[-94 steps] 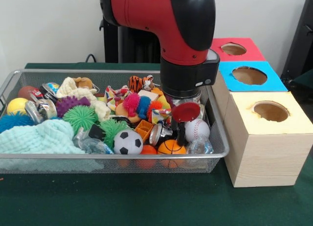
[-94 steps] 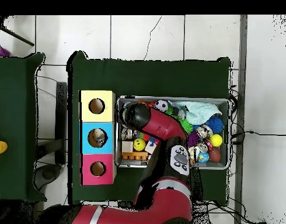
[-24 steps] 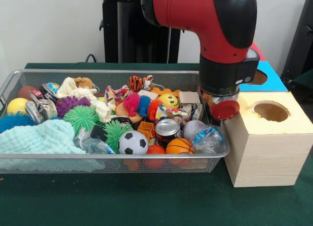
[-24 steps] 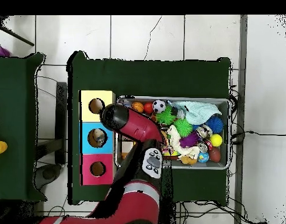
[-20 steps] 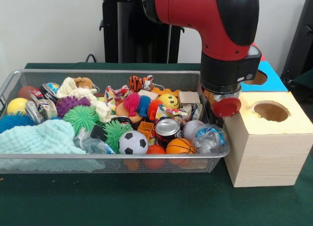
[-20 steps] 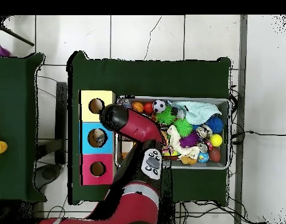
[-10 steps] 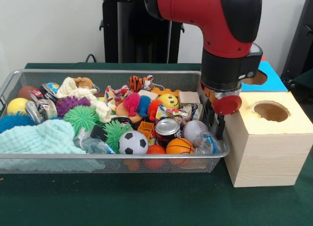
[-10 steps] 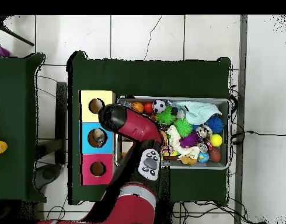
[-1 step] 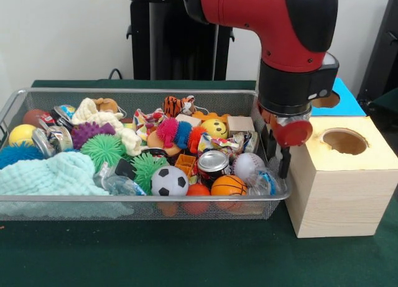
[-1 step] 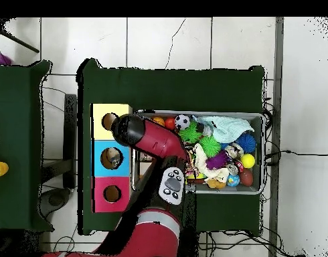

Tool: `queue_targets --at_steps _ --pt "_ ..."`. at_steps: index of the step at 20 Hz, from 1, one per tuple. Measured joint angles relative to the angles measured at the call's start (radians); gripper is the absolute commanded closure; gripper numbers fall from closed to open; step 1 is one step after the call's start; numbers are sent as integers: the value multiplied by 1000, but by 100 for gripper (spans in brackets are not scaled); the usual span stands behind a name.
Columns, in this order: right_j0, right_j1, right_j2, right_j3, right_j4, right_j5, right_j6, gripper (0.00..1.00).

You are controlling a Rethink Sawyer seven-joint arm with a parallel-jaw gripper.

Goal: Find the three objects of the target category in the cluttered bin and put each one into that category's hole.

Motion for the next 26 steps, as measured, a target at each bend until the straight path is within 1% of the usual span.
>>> queue_targets --at_steps 6,10,13,14,18,22,26 --pt "-25 -1 -6 -40 -24 10 0 0" --pt "-93 1 -6 -79 -72 10 0 0" --pt "-126 1 -6 -91 -92 10 0 0" --pt "-158 2 -6 -101 -110 10 0 0" --pt "-209 3 -3 -107 -140 10 0 0" --pt "-222 3 3 -107 -154 10 0 0" --pt "-188 3 0 -107 -154 10 0 0"
